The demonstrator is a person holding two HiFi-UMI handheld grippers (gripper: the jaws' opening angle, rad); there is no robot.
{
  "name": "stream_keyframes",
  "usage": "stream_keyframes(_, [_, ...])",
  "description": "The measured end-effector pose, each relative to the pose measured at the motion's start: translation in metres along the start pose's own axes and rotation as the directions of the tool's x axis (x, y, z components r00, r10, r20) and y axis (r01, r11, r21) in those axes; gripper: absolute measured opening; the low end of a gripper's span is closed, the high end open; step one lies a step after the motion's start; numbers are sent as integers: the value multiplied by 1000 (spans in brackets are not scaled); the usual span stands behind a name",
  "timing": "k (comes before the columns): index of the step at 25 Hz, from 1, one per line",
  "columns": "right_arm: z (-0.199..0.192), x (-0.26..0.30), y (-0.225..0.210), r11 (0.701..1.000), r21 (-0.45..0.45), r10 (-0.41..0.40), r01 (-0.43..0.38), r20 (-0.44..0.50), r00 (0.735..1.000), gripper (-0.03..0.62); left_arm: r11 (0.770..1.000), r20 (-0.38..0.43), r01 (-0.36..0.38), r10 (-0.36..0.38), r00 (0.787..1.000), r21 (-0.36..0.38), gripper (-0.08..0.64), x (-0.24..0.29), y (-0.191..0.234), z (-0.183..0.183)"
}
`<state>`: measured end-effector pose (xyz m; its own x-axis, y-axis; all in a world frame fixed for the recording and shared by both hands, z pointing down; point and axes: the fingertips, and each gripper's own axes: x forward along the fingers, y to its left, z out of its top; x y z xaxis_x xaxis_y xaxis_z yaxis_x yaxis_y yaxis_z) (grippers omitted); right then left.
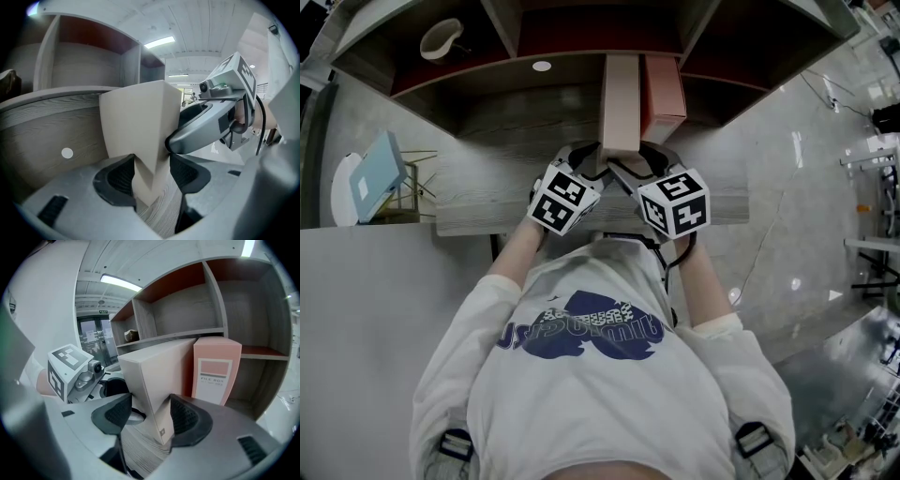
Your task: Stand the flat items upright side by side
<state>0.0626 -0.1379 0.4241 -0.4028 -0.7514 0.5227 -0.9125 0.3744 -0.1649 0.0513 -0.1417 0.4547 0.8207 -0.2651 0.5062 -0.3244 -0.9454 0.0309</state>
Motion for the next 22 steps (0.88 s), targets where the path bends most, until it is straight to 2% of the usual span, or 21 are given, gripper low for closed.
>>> stream_keyframes(17, [-2, -8, -29, 999, -27, 34, -35, -27, 999, 199, 997, 25, -29, 31, 999, -67, 245, 27, 9, 12])
stream_keyframes(22, [0, -15, -39, 999, -42, 8, -9, -28, 1000, 197, 997, 23, -28, 30, 999, -72, 245, 36, 11, 16])
